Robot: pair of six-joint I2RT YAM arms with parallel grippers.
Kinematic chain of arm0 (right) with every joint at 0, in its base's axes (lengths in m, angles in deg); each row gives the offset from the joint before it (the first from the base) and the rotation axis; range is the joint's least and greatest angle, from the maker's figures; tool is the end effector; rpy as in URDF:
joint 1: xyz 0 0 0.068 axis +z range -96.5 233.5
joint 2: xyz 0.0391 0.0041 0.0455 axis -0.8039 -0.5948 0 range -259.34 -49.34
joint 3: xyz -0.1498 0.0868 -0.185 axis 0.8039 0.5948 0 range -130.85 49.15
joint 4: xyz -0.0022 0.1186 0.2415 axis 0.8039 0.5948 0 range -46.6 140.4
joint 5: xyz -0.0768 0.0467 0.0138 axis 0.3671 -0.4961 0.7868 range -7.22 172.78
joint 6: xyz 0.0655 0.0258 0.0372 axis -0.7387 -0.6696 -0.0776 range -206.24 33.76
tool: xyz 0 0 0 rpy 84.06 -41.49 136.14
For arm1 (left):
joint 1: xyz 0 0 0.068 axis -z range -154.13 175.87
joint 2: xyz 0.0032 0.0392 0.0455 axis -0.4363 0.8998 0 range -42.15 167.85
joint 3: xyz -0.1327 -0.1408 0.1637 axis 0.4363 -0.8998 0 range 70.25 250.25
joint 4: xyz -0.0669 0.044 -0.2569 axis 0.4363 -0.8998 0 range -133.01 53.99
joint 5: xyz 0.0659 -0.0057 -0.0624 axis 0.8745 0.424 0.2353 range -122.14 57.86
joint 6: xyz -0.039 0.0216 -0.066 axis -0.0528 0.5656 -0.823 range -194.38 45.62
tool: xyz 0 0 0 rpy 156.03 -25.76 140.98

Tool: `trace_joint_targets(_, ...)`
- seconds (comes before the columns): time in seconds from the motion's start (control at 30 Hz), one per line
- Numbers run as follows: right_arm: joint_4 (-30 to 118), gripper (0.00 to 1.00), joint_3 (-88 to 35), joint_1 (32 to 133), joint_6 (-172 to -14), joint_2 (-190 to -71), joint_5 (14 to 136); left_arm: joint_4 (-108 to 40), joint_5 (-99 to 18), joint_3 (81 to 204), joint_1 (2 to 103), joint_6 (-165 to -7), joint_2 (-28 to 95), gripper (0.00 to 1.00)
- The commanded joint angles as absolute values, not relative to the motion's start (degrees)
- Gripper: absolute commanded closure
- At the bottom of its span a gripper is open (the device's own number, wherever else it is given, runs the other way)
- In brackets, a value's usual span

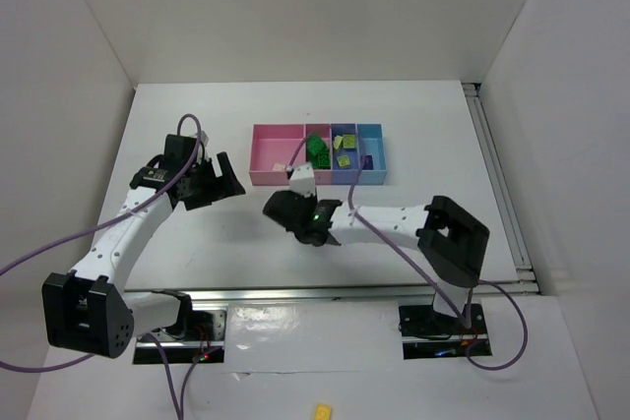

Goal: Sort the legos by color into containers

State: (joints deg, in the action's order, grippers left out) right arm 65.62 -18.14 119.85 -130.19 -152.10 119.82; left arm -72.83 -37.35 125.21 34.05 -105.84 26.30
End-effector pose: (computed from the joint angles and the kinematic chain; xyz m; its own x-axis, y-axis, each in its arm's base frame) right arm 0.1918 0.3347 0.1445 -0.6619 -0.1305 -0.7381 -0.1980 0.9802 0.0042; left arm 0.2777 -0.0463 0.2302 -0.7537 -0.4167 -0.5083 -0.2277 0.8910 -0.3928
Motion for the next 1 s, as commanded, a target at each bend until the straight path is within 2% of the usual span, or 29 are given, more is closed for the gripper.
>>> trace_joint_targets(0.0, 60.76, 0.72, -19.06, 111.18, -123.7, -146.19, 125.59, -71.87, -37.59, 125.01, 34.31, -105.14, 25.88, 0.05)
trace_joint_targets(0.1, 54.86, 0.71, -20.8, 104.16, -117.37, -145.49, 122.78, -71.87, -37.06, 125.01, 34.31, -105.14, 25.88, 0.05)
trace_joint_targets(0.27, 52.99, 0.7, -31.86, 94.83, -111.31, -153.99, 115.84, -71.87, -37.06, 125.53, 34.31, -105.14, 26.41, 0.05)
trace_joint_targets(0.47, 51.41, 0.64, -40.4, 91.56, -108.84, -161.56, 113.72, -71.87, -37.59, 125.53, 34.31, -105.14, 26.93, 0.05)
trace_joint_targets(0.6, 51.57, 0.42, -47.59, 88.84, -108.13, -167.88, 112.58, -71.87, -37.59, 125.53, 34.31, -105.14, 27.55, 0.05)
trace_joint_targets(0.63, 52.97, 0.33, -48.93, 88.31, -108.65, -168.77, 111.7, -71.87, -37.59, 125.53, 34.31, -105.14, 27.55, 0.05)
trace_joint_targets(0.67, 52.98, 0.28, -49.98, 87.78, -108.66, -169.48, 111.7, -71.87, -37.59, 125.53, 34.31, -105.14, 27.55, 0.05)
trace_joint_targets(0.77, 51.94, 0.19, -49.91, 88.48, -107.17, -168.18, 112.3, -71.87, -37.59, 125.53, 34.31, -104.61, 27.55, 0.05)
trace_joint_targets(0.83, 51.93, 0.18, -47.46, 89.27, -107.16, -164.23, 114.06, -71.87, -37.59, 125.53, 34.31, -104.61, 27.55, 0.05)
trace_joint_targets(0.97, 48.77, 0.31, -35.79, 95.05, -105.84, -152.64, 116.88, -71.87, -37.59, 125.53, 34.31, -104.61, 27.55, 0.05)
